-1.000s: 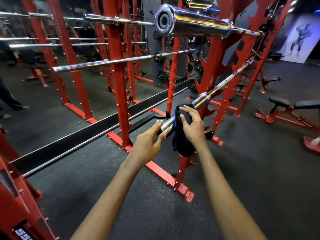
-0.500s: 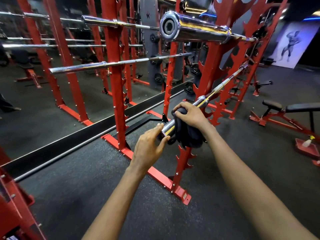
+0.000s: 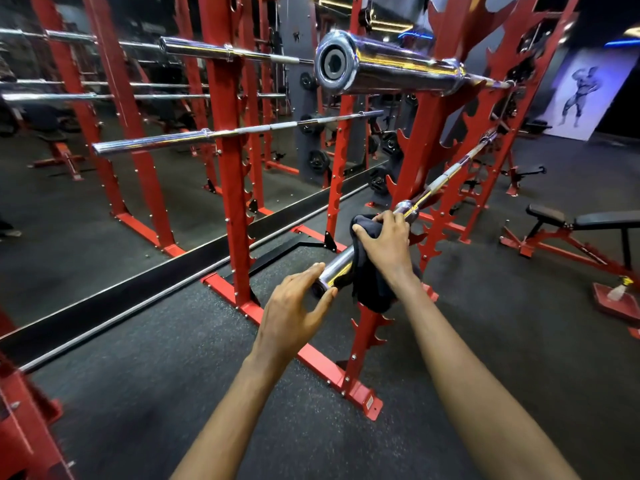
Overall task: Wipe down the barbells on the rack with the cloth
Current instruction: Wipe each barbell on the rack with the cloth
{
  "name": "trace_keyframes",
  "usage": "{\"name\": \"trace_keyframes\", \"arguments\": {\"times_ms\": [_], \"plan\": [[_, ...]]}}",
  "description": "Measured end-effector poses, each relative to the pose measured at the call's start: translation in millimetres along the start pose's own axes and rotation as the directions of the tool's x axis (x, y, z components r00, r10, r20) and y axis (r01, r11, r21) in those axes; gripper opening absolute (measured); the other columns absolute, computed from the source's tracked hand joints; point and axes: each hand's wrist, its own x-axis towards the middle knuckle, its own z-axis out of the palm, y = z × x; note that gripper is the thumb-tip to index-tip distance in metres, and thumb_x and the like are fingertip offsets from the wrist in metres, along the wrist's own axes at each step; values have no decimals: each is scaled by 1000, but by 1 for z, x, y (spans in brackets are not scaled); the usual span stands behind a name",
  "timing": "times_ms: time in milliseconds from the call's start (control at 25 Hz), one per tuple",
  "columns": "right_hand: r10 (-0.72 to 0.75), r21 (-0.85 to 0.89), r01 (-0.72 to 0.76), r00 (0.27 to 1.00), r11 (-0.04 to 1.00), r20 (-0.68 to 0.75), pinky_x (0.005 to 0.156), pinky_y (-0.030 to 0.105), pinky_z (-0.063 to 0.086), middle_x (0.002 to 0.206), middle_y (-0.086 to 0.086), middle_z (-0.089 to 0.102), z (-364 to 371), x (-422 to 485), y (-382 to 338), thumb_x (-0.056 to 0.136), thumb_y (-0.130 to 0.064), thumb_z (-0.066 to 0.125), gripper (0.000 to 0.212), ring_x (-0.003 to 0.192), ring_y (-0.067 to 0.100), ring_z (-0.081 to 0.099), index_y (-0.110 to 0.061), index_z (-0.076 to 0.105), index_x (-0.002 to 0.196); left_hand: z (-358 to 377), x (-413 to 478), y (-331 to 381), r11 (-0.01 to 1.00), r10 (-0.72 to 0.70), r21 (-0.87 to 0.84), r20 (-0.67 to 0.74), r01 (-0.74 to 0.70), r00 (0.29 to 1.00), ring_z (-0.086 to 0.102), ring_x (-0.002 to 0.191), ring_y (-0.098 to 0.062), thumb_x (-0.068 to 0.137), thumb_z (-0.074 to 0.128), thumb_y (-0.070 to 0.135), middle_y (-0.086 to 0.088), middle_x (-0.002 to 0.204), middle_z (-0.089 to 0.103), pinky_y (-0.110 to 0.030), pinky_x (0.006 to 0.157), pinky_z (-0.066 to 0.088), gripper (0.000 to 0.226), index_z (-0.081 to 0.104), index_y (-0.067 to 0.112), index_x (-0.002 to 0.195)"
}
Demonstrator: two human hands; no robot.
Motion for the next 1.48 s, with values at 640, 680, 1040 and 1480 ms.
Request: {"name": "trace_keyframes", "arguments": {"times_ms": [640,680,1040,1480], "plan": [[-127,-154,174,953,973,274,112,42,41,121,1,52,-13,13,-3,93,-54,65,39,122,24,52,-24,73,117,3,3,-20,977,214,34,-72,-212,974,57,110,-16,97,67,39,-3,120,60,-29,93,51,51,59,12,139],[-120,-142,177,933,974,340,110,39,41,122,-1,51,-20,7,-9,91,-59,64,43,120,20,52,-27,71,119,3,4,-21,974,227,13,-67,-226,972,57,110,-16,97,67,40,-2,120,60,-30,93,51,50,60,12,139],[-98,-81,117,973,990,210,95,35,50,109,-11,68,-19,-23,-23,92,-37,65,21,105,13,64,-32,67,112,-1,6,-43,903,370,-215,-55,-373,927,55,130,-17,96,58,13,-2,141,60,-39,106,45,41,61,7,136],[29,-321,12,992,947,122,106,42,39,116,6,68,-4,-6,-43,94,-43,70,28,114,32,57,-19,76,106,-11,14,-49,890,396,-259,29,-376,918,58,119,-19,93,60,15,1,138,61,-38,100,47,46,60,10,138]]}}
